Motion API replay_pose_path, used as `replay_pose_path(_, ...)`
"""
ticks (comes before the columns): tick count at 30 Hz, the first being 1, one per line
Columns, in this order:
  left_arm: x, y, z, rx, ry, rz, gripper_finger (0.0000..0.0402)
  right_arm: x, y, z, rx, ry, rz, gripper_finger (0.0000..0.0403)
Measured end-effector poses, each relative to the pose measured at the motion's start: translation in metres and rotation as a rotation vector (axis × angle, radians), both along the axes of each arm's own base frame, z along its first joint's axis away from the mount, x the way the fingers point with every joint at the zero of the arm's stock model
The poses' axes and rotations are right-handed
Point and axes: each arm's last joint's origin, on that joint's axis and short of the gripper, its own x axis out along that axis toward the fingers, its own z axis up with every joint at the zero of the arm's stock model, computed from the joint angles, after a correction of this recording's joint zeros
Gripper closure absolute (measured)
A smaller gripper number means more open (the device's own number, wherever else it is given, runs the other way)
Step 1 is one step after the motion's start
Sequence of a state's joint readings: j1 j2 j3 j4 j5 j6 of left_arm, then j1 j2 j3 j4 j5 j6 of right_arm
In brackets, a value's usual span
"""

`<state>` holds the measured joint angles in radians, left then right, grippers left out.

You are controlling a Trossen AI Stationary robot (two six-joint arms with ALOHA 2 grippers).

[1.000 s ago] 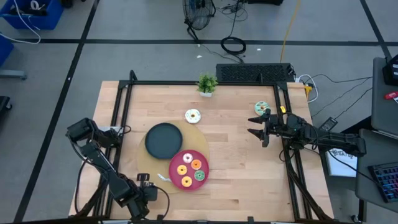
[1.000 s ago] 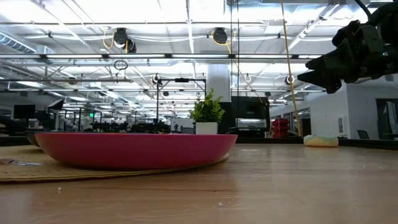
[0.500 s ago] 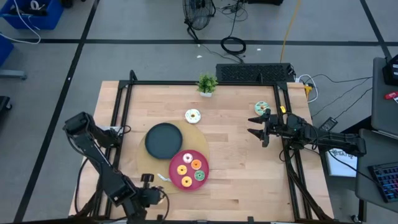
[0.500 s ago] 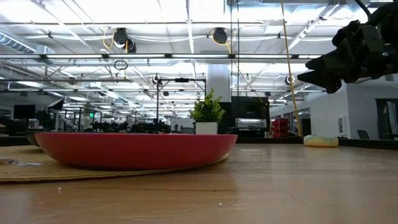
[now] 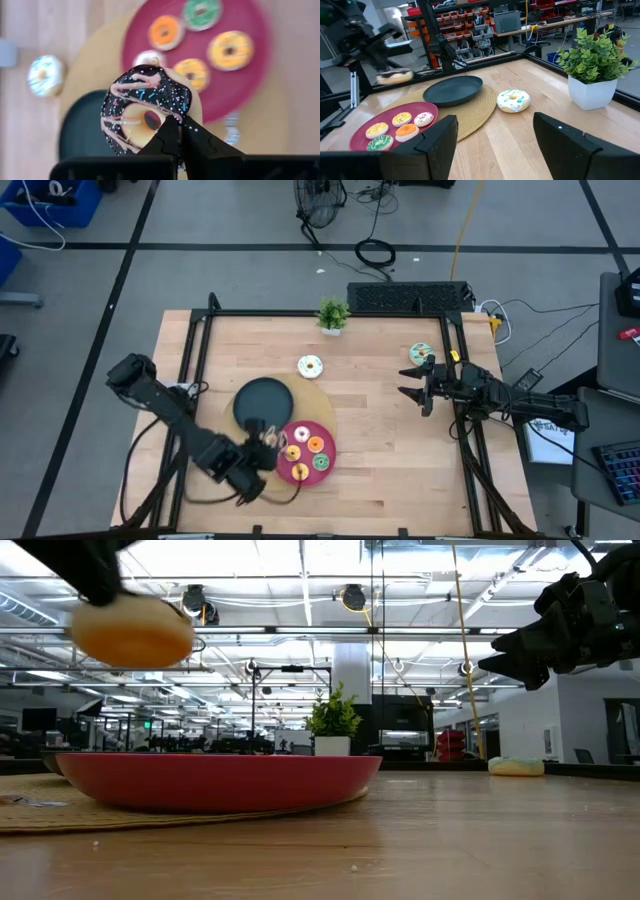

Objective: Pick & Place donuts
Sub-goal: Put the large black donut into the black plate

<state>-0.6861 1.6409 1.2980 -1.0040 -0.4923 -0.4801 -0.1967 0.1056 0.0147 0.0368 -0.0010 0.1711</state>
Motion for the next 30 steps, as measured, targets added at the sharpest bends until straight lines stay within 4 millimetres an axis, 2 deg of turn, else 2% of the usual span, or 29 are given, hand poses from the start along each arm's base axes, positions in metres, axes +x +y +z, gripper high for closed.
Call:
replay_pose_path(6,0.025,0.042,0.0,0.061,0.041,0.067,0.0363,0.0,0.0,0.0,0.0,0.0,0.0,0.0156)
replay_pose_path(10,0.036,0.076,-0.002,0.098,0.101,0.132,0.0364,0.0,0.0,0.0,0.0,0.0,0.0,0.0156)
replay_pose_path(15,0.041,0.123,-0.02,0.055,0.236,0.191,0.0392,0.0,0.0,0.0,0.0,0.0,0.0,0.0156)
replay_pose_path(19,0.043,0.149,-0.04,-0.014,0.262,0.204,0.0383,0.0,0.0,0.0,0.0,0.0,0.0,0.0156)
replay_pose_path(24,0.041,0.173,-0.066,-0.052,0.24,0.255,0.0361,0.0,0.0,0.0,0.0,0.0,0.0,0.0156)
replay_pose_path(30,0.033,0.18,-0.086,-0.131,0.25,0.265,0.0393,0.0,0.0,0.0,0.0,0.0,0.0,0.0156)
